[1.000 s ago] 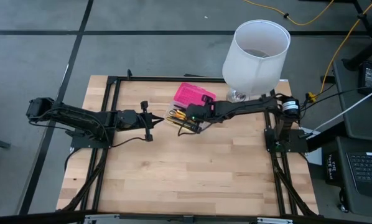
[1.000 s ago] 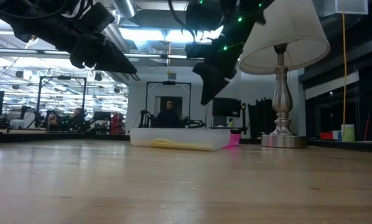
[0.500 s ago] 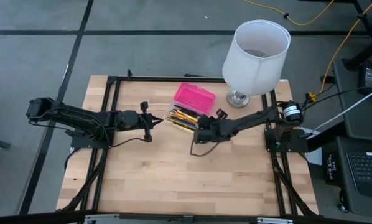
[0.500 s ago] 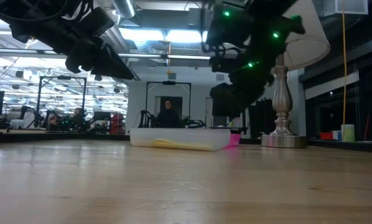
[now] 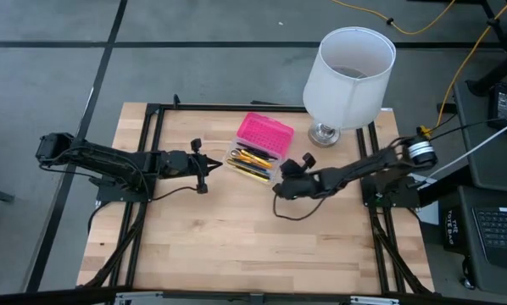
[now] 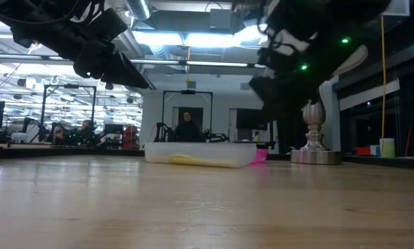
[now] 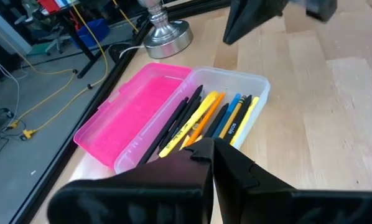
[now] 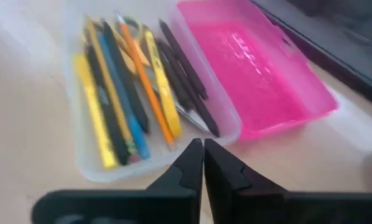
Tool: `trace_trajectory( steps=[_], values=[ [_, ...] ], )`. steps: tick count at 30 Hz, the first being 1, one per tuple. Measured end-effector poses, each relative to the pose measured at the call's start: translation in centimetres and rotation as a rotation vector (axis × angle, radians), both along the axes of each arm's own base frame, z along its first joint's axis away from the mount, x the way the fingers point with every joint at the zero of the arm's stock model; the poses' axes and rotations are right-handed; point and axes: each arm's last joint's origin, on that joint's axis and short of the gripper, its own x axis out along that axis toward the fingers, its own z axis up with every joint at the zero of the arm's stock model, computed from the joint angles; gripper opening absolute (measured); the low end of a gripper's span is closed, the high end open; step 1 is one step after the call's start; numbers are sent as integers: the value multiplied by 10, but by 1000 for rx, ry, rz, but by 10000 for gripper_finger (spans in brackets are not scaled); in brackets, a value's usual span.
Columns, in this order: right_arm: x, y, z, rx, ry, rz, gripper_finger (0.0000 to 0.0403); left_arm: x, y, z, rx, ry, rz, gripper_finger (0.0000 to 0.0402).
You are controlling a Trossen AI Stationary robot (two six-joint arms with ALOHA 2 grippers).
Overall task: Pick & place school supplies into a supply box
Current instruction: Close the pink supply box
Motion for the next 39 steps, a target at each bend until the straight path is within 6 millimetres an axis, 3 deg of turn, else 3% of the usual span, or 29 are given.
trace_trajectory(
  steps=[7, 11, 15, 27, 33, 39],
  values=[
    [-34, -6, -1, -25, -255, 146, 5, 0, 0, 0, 0, 6, 0, 3],
    [-48, -16, -9, -3, -401, 87, 21, 0, 0, -1, 0, 6, 0, 6],
    [-56, -27, -18, 45, -439, 3, 32, 0, 0, -1, -1, 7, -1, 4],
    [-57, -62, -18, 156, -604, -266, 35, 0, 0, -1, 1, 8, -1, 5],
    [-58, -70, -19, 179, -600, -273, 38, 0, 0, -1, 2, 7, -1, 3],
    [-58, -75, -20, 216, -595, -256, 76, 0, 0, -1, 1, 7, -1, 3]
  ],
)
